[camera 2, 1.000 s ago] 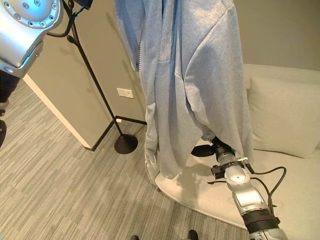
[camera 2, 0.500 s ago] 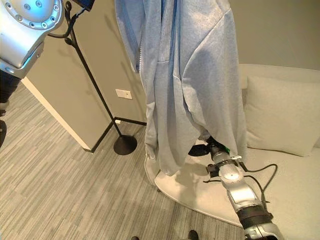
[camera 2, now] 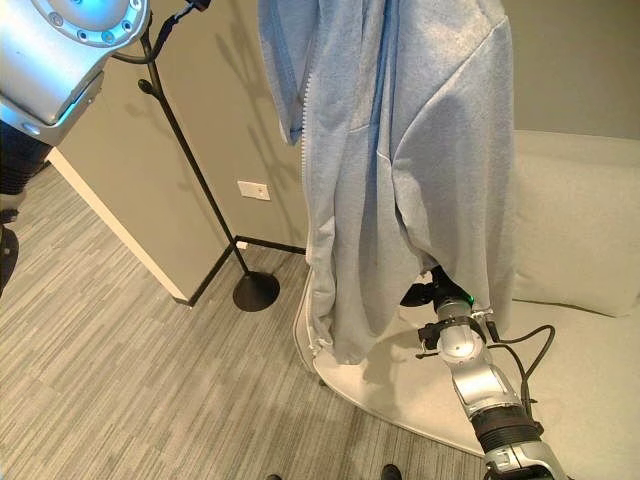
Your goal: Hang the clothes on the sofa on the clothes rack.
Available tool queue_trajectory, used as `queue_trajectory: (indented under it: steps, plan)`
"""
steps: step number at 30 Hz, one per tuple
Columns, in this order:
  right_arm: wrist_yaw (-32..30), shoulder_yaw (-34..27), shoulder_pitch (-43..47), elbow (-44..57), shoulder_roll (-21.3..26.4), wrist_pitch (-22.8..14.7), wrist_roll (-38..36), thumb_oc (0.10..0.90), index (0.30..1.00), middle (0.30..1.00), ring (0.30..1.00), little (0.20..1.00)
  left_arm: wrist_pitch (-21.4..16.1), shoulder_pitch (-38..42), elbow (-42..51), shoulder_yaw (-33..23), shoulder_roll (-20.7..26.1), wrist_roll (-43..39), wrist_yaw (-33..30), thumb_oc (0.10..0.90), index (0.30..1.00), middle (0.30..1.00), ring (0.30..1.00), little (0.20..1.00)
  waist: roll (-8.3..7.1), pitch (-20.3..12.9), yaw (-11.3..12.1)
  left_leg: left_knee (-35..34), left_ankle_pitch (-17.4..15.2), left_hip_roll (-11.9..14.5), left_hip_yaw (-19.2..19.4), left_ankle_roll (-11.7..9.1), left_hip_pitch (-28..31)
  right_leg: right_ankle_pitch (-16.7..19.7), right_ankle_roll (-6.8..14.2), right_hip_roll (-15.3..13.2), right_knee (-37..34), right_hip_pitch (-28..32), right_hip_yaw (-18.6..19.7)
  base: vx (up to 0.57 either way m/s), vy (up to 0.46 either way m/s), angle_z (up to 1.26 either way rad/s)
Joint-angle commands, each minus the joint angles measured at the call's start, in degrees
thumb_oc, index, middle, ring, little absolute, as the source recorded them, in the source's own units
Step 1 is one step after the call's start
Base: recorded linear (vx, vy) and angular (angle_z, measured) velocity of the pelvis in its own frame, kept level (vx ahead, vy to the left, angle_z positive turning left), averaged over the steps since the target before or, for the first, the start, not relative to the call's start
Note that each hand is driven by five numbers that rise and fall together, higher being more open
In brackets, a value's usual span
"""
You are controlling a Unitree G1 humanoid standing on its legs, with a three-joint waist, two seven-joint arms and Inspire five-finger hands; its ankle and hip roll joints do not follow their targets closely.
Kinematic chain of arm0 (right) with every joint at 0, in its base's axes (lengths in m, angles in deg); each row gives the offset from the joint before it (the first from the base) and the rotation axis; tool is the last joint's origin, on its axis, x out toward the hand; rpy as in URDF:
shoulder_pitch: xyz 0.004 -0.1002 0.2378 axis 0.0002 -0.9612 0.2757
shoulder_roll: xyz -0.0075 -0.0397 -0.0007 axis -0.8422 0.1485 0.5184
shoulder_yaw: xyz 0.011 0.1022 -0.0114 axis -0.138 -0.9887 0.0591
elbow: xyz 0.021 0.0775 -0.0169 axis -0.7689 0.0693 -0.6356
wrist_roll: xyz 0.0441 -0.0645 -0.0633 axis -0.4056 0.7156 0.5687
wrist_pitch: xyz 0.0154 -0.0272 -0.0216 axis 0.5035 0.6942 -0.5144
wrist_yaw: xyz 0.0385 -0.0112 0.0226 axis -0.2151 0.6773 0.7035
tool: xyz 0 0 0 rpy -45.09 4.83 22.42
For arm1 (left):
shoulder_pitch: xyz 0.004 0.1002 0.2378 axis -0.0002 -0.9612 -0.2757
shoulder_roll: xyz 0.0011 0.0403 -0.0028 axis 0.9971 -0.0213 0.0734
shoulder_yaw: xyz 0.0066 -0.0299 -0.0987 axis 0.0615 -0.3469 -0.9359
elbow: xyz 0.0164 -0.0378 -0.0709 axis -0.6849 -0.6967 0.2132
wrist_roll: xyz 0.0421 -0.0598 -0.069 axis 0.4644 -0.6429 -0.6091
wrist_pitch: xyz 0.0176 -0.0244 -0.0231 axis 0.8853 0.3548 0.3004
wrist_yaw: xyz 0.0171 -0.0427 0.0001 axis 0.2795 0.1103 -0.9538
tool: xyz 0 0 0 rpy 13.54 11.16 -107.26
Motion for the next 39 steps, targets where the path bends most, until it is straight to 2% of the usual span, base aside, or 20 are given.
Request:
queue_trajectory:
  steps: [1, 8, 10, 17, 19, 20, 22, 26, 33, 35, 36, 38, 39]
  plan:
    - [-1.17, -1.77, 4.68, 3.31, 0.96, -4.49, -1.32, 0.800, 0.900, 0.900, 0.900, 0.900, -1.09, 9.98, -9.88, -5.42, -0.85, -0.09, -5.00, 0.400, 0.300, 0.300, 0.300, 0.300, -2.41, -2.85, 1.71, 0.40, -8.97, -1.16, -0.58, 1.76, 3.52, -6.49, 0.77, 1.79, 0.63, 5.87, -2.13, 0.00, 0.000, 0.00]
    - [-0.98, 4.13, 12.55, -6.95, -2.05, -4.61, -6.34, 0.800, 0.900, 0.900, 0.900, 0.900, -1.85, 9.44, -9.53, -5.51, -1.99, -2.27, -5.25, 0.400, 0.300, 0.300, 0.300, 0.300, -2.45, -3.03, 2.89, 0.40, -9.11, -1.31, -0.67, 1.88, 3.74, -6.51, 0.71, 1.71, 0.50, 6.05, -2.01, 0.00, 0.000, 0.00]
    - [-0.99, 4.18, 12.62, -7.01, -2.06, -4.65, -6.35, 0.800, 0.900, 0.900, 0.900, 0.900, -1.85, 9.45, -9.53, -5.51, -1.96, -2.27, -5.25, 0.400, 0.300, 0.300, 0.300, 0.300, -2.44, -3.01, 2.85, 0.40, -9.11, -1.31, -0.67, 1.88, 3.74, -6.51, 0.71, 1.71, 0.51, 6.06, -2.02, 0.00, 0.000, 0.00]
    - [-2.95, 10.73, 25.01, -23.33, -7.78, -4.07, -12.35, 0.800, 0.900, 0.900, 0.900, 0.900, -3.44, 9.50, -11.03, -5.77, -5.57, -8.24, -6.80, 0.400, 0.300, 0.300, 0.300, 0.300, -1.96, -3.06, 4.84, 0.40, -8.87, -1.62, -1.59, 1.91, 3.37, -6.37, 0.68, 1.62, 0.36, 6.03, -2.33, 0.00, 0.005, 0.01]
    - [-3.65, 12.27, 29.22, -28.96, -10.67, -4.18, -16.01, 0.475, 0.413, 0.413, 0.413, 0.413, -4.31, 9.64, -10.83, -6.15, -7.42, -10.52, -7.33, 0.400, 0.300, 0.300, 0.300, 0.300, -1.89, -2.97, 5.77, 0.40, -8.79, -1.75, -2.00, 1.93, 3.12, -6.31, 0.73, 1.58, 0.29, 5.99, -2.48, 0.00, 0.025, 0.04]
    - [-3.66, 12.34, 29.39, -29.18, -10.72, -4.29, -16.08, 0.400, 0.300, 0.300, 0.300, 0.300, -4.33, 9.68, -10.85, -6.13, -7.39, -10.53, -7.33, 0.400, 0.300, 0.300, 0.300, 0.300, -1.90, -2.95, 5.75, 0.40, -8.79, -1.76, -2.00, 1.93, 3.10, -6.31, 0.73, 1.58, 0.30, 5.98, -2.47, 0.00, 0.000, 0.00]
    - [-3.62, 13.32, 32.24, -31.69, -12.26, -4.44, -18.81, 0.400, 0.300, 0.300, 0.300, 0.300, -4.52, 10.24, -10.83, -5.98, -8.56, -11.17, -7.86, 0.400, 0.300, 0.300, 0.300, 0.300, -1.98, -2.85, 6.46, 0.40, -8.60, -1.87, -2.23, 1.96, 2.83, -6.24, 0.71, 1.63, 0.33, 5.85, -2.55, 0.00, 0.019, 0.05]
    - [-3.13, 14.43, 32.95, -30.57, -12.46, -4.40, -19.01, 0.400, 0.300, 0.300, 0.300, 0.300, -4.30, 10.82, -11.62, -5.61, -9.02, -11.13, -7.66, 0.400, 0.300, 0.300, 0.300, 0.300, -2.12, -2.78, 6.71, 0.40, -8.47, -1.95, -2.35, 1.97, 2.58, -6.18, 0.73, 1.62, 0.37, 5.78, -2.66, 0.00, 0.013, 0.05]
    - [-2.18, 13.68, 30.33, -24.95, -10.52, -4.76, -17.98, 0.400, 0.300, 0.300, 0.300, 0.300, -3.31, 11.02, -12.13, -5.82, -6.72, -8.89, -7.79, 0.400, 0.300, 0.300, 0.300, 0.300, -2.51, -2.60, 6.28, 0.40, -8.40, -1.81, -2.28, 1.92, 2.45, -6.11, 0.66, 1.60, 0.46, 5.63, -2.77, 0.00, 0.004, 0.02]
    - [-0.60, 11.36, 24.46, -16.39, -7.31, -5.61, -15.74, 0.400, 0.300, 0.300, 0.300, 0.300, -2.03, 10.33, -11.89, -6.03, -3.08, -4.92, -8.05, 0.400, 0.300, 0.300, 0.300, 0.300, -3.08, -2.34, 5.32, 0.40, -8.46, -1.40, -1.77, 1.78, 2.66, -6.26, 0.57, 1.85, 0.51, 5.57, -2.66, 0.00, -0.010, -0.02]
    - [-0.57, 11.25, 24.15, -16.07, -7.22, -5.47, -15.66, 0.400, 0.300, 0.300, 0.300, 0.300, -1.98, 10.17, -11.78, -6.12, -3.13, -4.85, -8.08, 0.400, 0.300, 0.300, 0.300, 0.300, -3.05, -2.41, 5.37, 0.40, -8.47, -1.38, -1.77, 1.77, 2.69, -6.27, 0.56, 1.87, 0.51, 5.60, -2.66, 0.00, 0.000, 0.00]
    - [1.82, 7.84, 17.22, -7.31, -3.97, -6.40, -14.00, 0.400, 0.300, 0.300, 0.300, 0.300, -1.32, 7.74, -11.18, -7.53, -0.06, -2.68, -7.50, 0.400, 0.300, 0.300, 0.300, 0.300, -3.71, -2.10, 4.40, 0.40, -8.51, -1.01, -1.50, 1.58, 2.90, -6.42, 0.41, 2.24, 0.56, 5.56, -2.59, 0.00, -0.037, -0.01]
    - [1.90, 7.58, 16.65, -6.76, -3.82, -6.15, -13.90, 0.400, 0.300, 0.300, 0.300, 0.300, -1.25, 7.45, -11.02, -7.73, -0.18, -2.61, -7.51, 0.400, 0.300, 0.300, 0.300, 0.300, -3.64, -2.25, 4.50, 0.40, -8.51, -1.00, -1.52, 1.56, 2.92, -6.43, 0.40, 2.25, 0.56, 5.60, -2.61, -0.01, -0.048, 0.00]
